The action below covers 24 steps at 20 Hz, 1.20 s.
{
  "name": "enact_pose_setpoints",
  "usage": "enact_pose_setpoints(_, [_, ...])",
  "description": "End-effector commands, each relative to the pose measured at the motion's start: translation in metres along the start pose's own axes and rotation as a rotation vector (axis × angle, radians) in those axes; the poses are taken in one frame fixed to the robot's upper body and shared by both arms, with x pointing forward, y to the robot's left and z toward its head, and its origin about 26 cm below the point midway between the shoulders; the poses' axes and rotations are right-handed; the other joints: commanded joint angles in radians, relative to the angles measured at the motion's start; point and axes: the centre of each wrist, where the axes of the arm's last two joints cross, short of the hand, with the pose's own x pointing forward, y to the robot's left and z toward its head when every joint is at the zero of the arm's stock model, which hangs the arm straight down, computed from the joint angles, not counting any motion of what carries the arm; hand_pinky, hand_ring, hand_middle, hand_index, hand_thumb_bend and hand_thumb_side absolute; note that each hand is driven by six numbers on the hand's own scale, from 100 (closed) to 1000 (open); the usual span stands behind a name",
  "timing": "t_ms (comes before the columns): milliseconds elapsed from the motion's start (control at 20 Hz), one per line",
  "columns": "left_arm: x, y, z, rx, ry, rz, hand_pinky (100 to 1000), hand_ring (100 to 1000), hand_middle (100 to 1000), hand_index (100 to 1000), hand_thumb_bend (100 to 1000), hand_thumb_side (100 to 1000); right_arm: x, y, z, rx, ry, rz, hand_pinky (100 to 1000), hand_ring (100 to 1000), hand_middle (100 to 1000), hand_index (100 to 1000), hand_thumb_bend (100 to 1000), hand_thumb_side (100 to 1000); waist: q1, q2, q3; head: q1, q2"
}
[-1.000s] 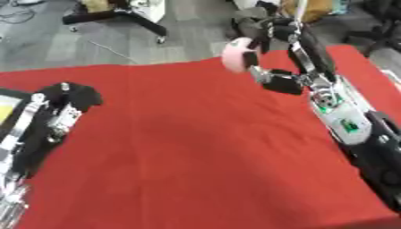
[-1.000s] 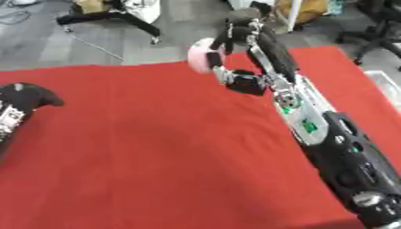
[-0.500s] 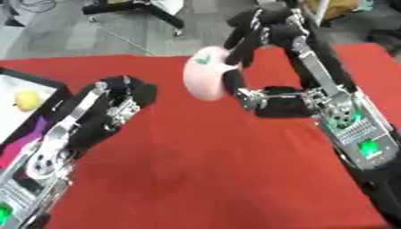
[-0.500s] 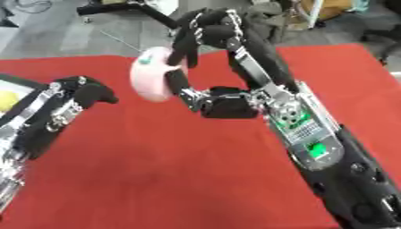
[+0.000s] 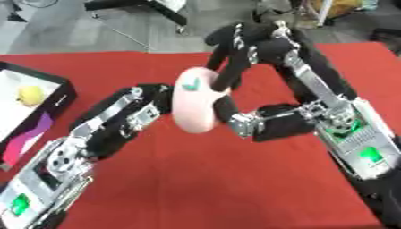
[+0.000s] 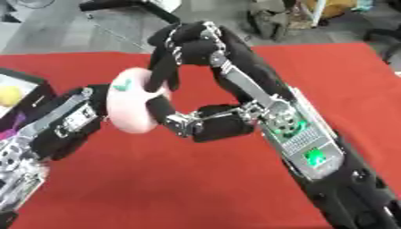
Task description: Pick up the objects with one hand, pass them to the other hand, and then place them into the box on the other side of the table.
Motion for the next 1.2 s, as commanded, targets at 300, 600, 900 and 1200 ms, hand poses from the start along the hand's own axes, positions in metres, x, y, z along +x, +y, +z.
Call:
enact_pose_setpoints(300, [0.0,0.005,0.011,0.0,0.004,0.037,946,736,593,618,377,780,0.007,-0.004,-0.007,0.003,-0.042,-0.012,754,563,327,373,100,100,0.0,-0.008,-0.003,-0.007,0.01])
enact_pose_setpoints(600, [-0.005,0.006,0.018,0.048,0.04,0.042,946,736,593,617,371,786,0.009,-0.006,-0.008,0.002,-0.043,-0.018,756,563,327,373,100,100,0.001,-0.007,-0.005,-0.007,0.01])
enact_pose_setpoints(900, [-0.009,0.007,0.022,0.093,0.063,0.06,946,734,593,615,363,783,0.01,-0.006,-0.009,0.003,-0.049,-0.02,755,564,328,373,100,100,0.002,-0.006,-0.006,-0.01,0.008])
enact_pose_setpoints(1200, [-0.006,0.006,0.019,0.07,0.035,0.076,947,736,593,612,360,776,0.008,-0.003,-0.01,0.027,-0.054,-0.031,759,562,325,371,100,100,0.002,-0.004,-0.004,-0.013,0.008])
